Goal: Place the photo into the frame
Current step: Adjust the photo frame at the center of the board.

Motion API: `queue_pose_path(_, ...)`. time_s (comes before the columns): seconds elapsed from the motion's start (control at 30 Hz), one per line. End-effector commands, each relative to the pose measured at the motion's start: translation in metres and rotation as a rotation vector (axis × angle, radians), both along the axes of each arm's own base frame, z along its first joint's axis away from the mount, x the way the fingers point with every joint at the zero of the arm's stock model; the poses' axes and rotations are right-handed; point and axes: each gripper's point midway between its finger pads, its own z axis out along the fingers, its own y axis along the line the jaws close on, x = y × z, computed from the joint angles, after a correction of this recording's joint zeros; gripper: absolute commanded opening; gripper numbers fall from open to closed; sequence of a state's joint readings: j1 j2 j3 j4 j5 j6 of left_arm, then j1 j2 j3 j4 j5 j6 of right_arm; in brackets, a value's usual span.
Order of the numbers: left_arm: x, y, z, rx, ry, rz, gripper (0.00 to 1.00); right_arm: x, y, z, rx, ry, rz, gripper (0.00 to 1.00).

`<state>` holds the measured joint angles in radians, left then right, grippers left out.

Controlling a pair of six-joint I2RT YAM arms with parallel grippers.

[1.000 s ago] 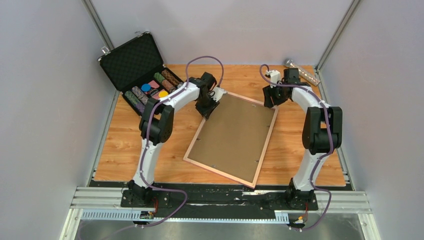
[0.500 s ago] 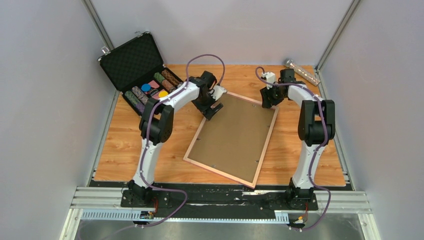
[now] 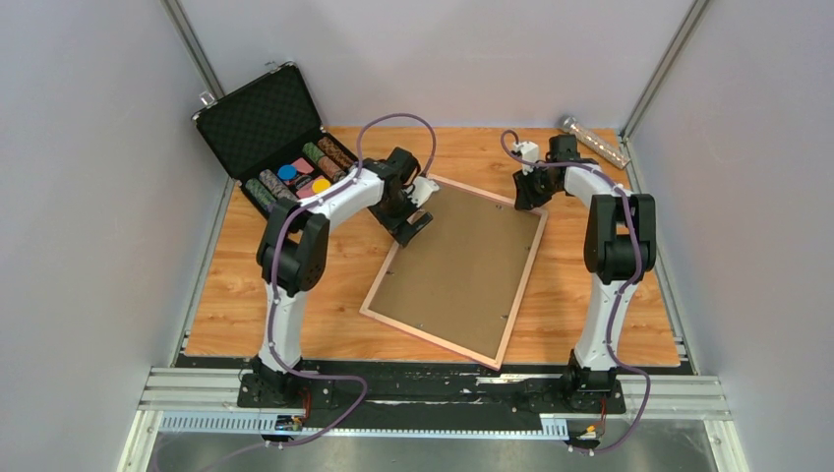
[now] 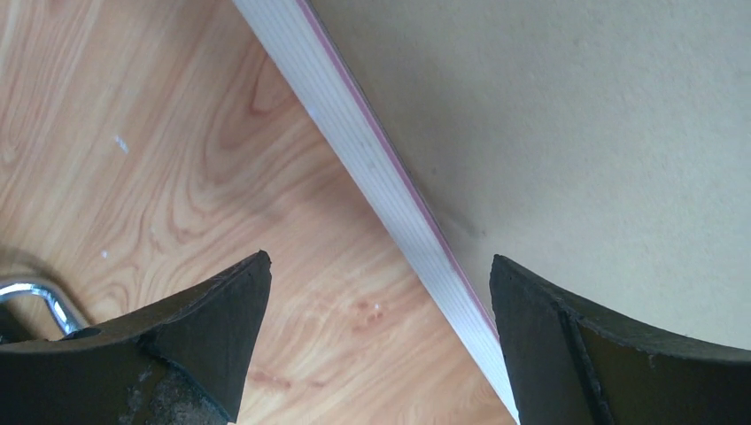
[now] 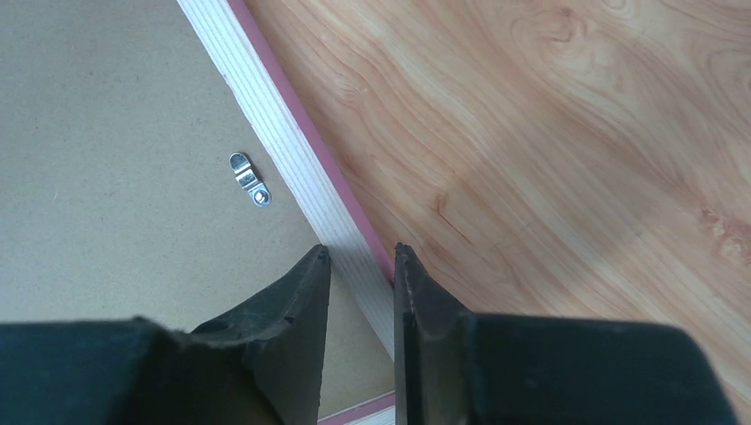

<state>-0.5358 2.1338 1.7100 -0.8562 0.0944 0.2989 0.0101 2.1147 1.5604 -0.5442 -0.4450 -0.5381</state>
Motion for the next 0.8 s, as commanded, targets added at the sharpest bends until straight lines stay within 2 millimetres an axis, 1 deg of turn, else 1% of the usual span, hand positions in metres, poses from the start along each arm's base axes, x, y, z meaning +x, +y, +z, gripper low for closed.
queue_pose_path(0.0,-0.002,0.003,0.047,-0.040,-0.099,0.026,1.00,0.009,0.001,0.001,0.015,-0.006,-0.035,0.12)
queue_pose_path(0.03,-0.002,0.004,0.050,-0.041,-0.105,0.034,1.00,0.008,0.000,0.000,0.016,0.004,-0.054,0.09)
queue_pose_path(0.07,-0.004,0.007,0.054,-0.038,-0.114,0.042,1.00,0.008,-0.015,-0.001,0.020,0.015,-0.106,0.06)
queue_pose_path(0.1,-0.005,0.008,0.059,-0.043,-0.123,0.052,1.00,0.008,-0.021,-0.001,0.025,0.027,-0.148,0.04)
queue_pose_path(0.13,-0.006,0.012,0.059,-0.032,-0.126,0.064,1.00,0.008,-0.028,0.000,0.029,0.040,-0.196,0.02)
queue_pose_path(0.17,-0.006,0.015,0.063,-0.027,-0.137,0.084,1.00,0.006,-0.034,-0.001,0.045,0.064,-0.244,0.00)
queue_pose_path(0.23,-0.008,0.021,0.066,-0.022,-0.137,0.113,1.00,0.000,-0.045,0.002,0.094,0.108,-0.329,0.00)
queue_pose_path(0.33,-0.011,0.032,0.068,-0.037,-0.111,0.168,1.00,-0.017,-0.062,0.004,0.149,0.164,-0.450,0.00)
queue_pose_path(0.37,-0.012,0.033,0.070,-0.056,-0.103,0.182,1.00,-0.023,-0.067,0.004,0.162,0.178,-0.486,0.00)
queue_pose_path(0.43,-0.012,0.039,0.071,-0.069,-0.093,0.213,1.00,-0.039,-0.075,0.002,0.183,0.218,-0.555,0.00)
queue_pose_path(0.47,-0.011,0.044,0.069,-0.068,-0.088,0.229,1.00,-0.046,-0.079,0.005,0.195,0.224,-0.589,0.00)
queue_pose_path(0.57,-0.013,0.051,0.061,-0.065,-0.071,0.272,1.00,-0.072,-0.080,0.003,0.223,0.276,-0.667,0.00)
queue_pose_path(0.6,-0.013,0.053,0.059,-0.067,-0.066,0.292,1.00,-0.084,-0.079,-0.001,0.225,0.302,-0.691,0.00)
queue_pose_path(0.77,-0.017,0.056,0.039,-0.069,-0.013,0.362,1.00,-0.118,-0.075,-0.005,0.246,0.360,-0.780,0.00)
